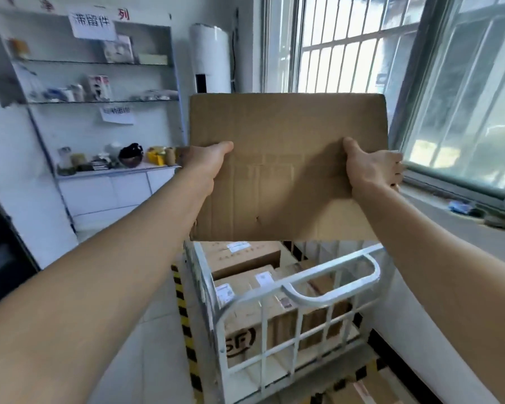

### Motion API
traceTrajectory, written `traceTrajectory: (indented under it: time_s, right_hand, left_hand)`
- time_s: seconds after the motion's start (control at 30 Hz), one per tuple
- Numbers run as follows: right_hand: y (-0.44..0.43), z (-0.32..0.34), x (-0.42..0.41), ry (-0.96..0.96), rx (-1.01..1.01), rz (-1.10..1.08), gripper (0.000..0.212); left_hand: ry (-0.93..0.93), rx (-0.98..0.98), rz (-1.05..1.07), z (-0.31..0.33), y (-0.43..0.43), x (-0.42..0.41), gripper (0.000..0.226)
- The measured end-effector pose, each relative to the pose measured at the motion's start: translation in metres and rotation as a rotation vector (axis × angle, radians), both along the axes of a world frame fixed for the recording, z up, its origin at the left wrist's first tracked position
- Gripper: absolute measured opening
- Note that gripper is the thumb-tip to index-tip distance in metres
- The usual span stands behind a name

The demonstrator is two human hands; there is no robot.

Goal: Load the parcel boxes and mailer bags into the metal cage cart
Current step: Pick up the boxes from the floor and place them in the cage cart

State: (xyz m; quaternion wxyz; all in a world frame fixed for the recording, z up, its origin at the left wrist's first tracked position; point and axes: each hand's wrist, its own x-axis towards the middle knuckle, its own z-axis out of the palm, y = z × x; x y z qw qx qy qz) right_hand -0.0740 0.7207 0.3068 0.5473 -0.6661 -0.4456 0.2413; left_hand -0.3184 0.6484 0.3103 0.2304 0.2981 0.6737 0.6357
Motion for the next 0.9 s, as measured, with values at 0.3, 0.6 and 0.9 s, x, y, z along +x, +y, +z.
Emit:
traceTrajectory:
  time_s: [0.3, 0.6, 0.9]
  right_hand:
    - [0.052, -0.024, -0.155, -0.057, -0.096, 0.024, 0.095]
    - [0.173, -0.065, -0.233, -0.032, -0.187, -0.004, 0.097]
    - [0.297, -0.068, -0.300, 0.044, -0.238, -0.010, 0.090]
  left_hand:
    - [-0.055, -0.105, 0.000, -0.035, 0.049, -0.156, 0.104]
    - [-0.058, -0.196, -0.038, -0.066, 0.176, -0.239, 0.096]
    - [-0.020, -0.228, -0.079, -0.062, 0.316, -0.309, 0.094]
